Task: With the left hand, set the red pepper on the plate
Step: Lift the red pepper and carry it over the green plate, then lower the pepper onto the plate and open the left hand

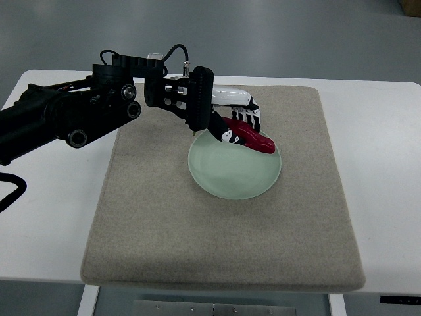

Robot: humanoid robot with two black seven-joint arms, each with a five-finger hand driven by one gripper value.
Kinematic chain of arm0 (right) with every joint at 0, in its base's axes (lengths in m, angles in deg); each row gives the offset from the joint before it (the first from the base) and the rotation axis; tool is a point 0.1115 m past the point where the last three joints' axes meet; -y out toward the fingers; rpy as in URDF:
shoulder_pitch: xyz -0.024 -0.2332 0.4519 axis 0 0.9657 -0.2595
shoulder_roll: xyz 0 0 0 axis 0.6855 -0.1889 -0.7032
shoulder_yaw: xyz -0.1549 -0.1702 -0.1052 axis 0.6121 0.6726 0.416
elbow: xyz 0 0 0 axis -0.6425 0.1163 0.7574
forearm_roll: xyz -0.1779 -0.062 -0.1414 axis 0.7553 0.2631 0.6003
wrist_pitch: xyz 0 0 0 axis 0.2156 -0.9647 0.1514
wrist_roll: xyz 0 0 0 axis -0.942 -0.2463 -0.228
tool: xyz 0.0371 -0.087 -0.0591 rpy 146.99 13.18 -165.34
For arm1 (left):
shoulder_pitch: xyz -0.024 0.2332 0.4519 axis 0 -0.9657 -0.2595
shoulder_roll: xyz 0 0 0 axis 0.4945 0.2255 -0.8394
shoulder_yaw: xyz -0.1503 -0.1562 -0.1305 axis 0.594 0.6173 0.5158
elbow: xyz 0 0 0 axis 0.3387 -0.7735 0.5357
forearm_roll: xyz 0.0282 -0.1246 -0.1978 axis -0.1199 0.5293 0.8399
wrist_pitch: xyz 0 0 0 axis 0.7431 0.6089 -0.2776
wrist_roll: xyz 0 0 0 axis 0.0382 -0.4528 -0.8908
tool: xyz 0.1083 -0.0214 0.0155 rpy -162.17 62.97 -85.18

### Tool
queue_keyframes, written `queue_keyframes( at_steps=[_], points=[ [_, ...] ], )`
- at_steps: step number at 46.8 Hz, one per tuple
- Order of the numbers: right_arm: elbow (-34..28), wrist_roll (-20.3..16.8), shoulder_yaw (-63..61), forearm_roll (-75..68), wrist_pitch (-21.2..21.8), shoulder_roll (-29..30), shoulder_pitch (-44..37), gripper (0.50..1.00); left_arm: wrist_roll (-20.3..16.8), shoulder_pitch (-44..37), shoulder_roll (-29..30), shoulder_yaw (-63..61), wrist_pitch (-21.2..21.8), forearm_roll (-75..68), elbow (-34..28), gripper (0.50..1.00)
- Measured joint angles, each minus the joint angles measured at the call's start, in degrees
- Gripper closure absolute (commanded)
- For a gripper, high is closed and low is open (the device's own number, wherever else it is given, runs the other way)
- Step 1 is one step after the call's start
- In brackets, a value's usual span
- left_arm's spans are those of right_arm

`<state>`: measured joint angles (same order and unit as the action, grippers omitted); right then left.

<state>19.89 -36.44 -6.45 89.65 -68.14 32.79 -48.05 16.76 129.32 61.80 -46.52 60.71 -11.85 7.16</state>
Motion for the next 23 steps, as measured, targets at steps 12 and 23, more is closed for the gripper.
queue_keyframes(
  at_steps=[12,23],
  points=[
    [0.0,0.0,0.0,0.0,0.0,0.0,0.0,0.572,0.0,-1.6,-0.7,-1.9,-0.1,0.0,-0.5,0.954],
    [0.0,0.0,0.0,0.0,0.0,0.0,0.0,0.572,0.0,-3.0,-1.6,-2.0,-0.1,-0.1,-2.1,0.917]
  ],
)
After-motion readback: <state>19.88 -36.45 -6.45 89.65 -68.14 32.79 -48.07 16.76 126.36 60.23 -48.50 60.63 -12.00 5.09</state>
